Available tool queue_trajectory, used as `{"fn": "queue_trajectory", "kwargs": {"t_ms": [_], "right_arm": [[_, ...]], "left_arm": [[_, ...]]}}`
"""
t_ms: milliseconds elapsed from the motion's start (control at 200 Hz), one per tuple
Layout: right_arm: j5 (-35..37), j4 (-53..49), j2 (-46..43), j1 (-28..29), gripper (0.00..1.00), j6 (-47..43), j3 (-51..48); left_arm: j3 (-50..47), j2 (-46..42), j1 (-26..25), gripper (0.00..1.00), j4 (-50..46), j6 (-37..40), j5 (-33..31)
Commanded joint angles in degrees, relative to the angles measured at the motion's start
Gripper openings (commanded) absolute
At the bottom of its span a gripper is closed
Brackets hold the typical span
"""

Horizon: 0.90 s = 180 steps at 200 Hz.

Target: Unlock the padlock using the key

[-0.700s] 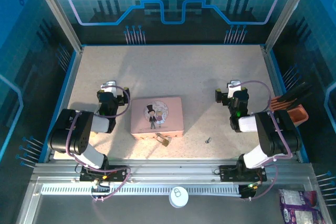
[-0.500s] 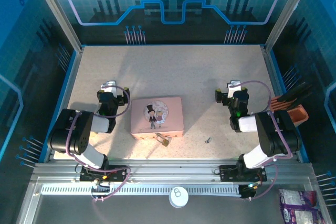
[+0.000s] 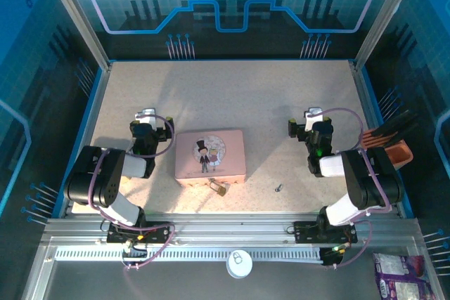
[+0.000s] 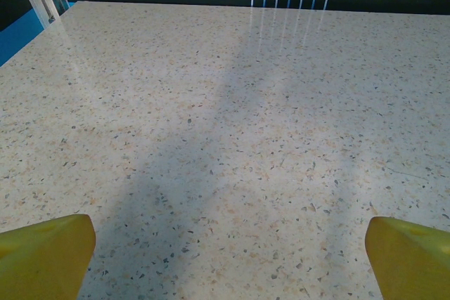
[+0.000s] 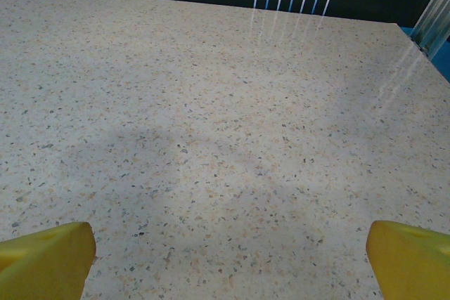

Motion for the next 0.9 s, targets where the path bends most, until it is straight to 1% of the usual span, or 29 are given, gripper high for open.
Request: {"fn": "queue_trajectory", "kwargs": {"t_ms": [0,240,395,475,560,590,655,720,801,896], "right_arm": [[0.14,2.16,-0.14,0.35,1.00,0.65,0.22],[0.18,2.15,-0.10,0.44,1.00,0.28,0.38],[-2.61,3.61,-0.09,1.58,1.00,-2.17,-0.30],[-3.40,4.85,-0.37,1.94,1.00,-2.97,-1.02],[-5.23,5.30,-2.38,1.99,1.00,-3.75,-2.17],[-5.33,4.35,-3.80,2.31,1.00,-4.25,-2.33],[-5.55,-3.73,-8.62,3.20,1.00,-5.13,-0.76],[-6.77,-13.47,-13.34,4.01,1.00,-5.62,2.36],[-7.55,-19.80,-17.69,4.64,1.00,-4.28,5.06],[-10.62,-26.86,-22.95,4.96,1.00,-0.23,8.43]], "left_arm": [[0.41,-0.80,-0.07,0.99,0.83,0.03,0.75],[0.36,-0.77,-0.07,0.99,0.83,0.03,0.77],[0.15,-0.81,-0.07,0.99,1.17,0.11,1.11],[-0.89,-0.84,-0.07,0.99,3.11,0.02,0.87],[-3.95,-1.83,-0.07,0.99,8.27,0.01,0.59],[-5.12,-2.79,-0.04,0.99,9.78,0.05,0.72],[-6.77,-6.08,-0.07,0.99,10.25,0.36,1.38],[-7.07,-11.19,-0.38,0.99,6.34,0.63,0.72],[-5.09,-20.10,-0.69,0.99,-4.23,-0.15,-0.49],[-0.74,-30.04,-0.69,0.99,-18.28,-9.72,-4.21]]}}
